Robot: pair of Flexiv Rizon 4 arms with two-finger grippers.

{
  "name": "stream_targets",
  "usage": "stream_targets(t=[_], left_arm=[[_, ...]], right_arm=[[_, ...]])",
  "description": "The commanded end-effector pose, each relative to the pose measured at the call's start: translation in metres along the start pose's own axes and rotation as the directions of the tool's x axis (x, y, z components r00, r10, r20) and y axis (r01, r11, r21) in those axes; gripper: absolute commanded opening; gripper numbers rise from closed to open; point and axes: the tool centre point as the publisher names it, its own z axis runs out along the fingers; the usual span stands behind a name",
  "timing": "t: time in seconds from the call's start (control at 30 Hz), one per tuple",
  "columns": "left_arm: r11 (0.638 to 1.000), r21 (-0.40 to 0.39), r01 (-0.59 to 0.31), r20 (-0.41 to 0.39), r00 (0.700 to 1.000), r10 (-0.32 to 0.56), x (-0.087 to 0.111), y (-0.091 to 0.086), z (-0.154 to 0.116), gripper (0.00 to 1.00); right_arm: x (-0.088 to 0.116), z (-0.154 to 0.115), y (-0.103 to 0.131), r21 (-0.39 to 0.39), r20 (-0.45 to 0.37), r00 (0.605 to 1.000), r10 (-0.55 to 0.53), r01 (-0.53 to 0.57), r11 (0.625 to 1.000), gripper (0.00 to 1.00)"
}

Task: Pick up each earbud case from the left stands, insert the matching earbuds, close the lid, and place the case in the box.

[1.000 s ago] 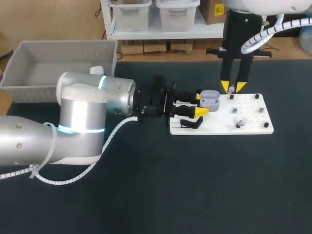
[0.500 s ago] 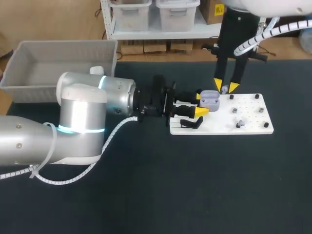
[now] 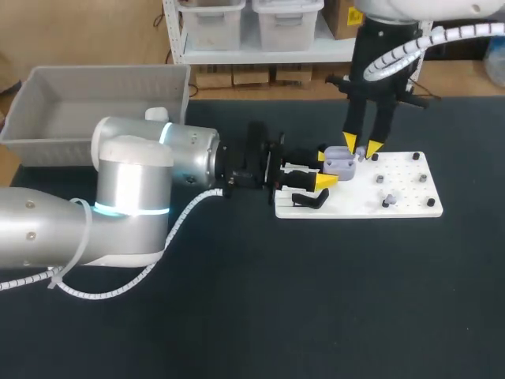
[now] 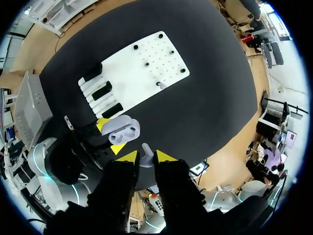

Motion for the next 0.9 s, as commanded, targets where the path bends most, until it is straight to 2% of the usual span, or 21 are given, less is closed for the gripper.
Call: stream_targets(t=[0.03, 0.53, 0.9], left_arm=[[1.000, 0.000, -0.001, 0.001, 1.000, 0.001, 0.001, 0.001, 0.000, 0.00], [1.000, 0.000, -0.001, 0.001, 1.000, 0.001, 0.001, 0.001, 0.000, 0.00], [1.000, 0.000, -0.001, 0.001, 1.000, 0.001, 0.001, 0.001, 0.000, 0.00]], right_arm=[[-0.001, 0.000, 0.012, 0.053, 0.000, 1.000, 0.004, -0.004, 0.999, 0.00], [-0.002, 0.006, 0.018, 0.125, 0.041, 0.999, 0.012, -0.017, 0.992, 0.00], [-0.004, 0.010, 0.021, 0.135, 0.047, 0.999, 0.001, -0.007, 0.991, 0.00]])
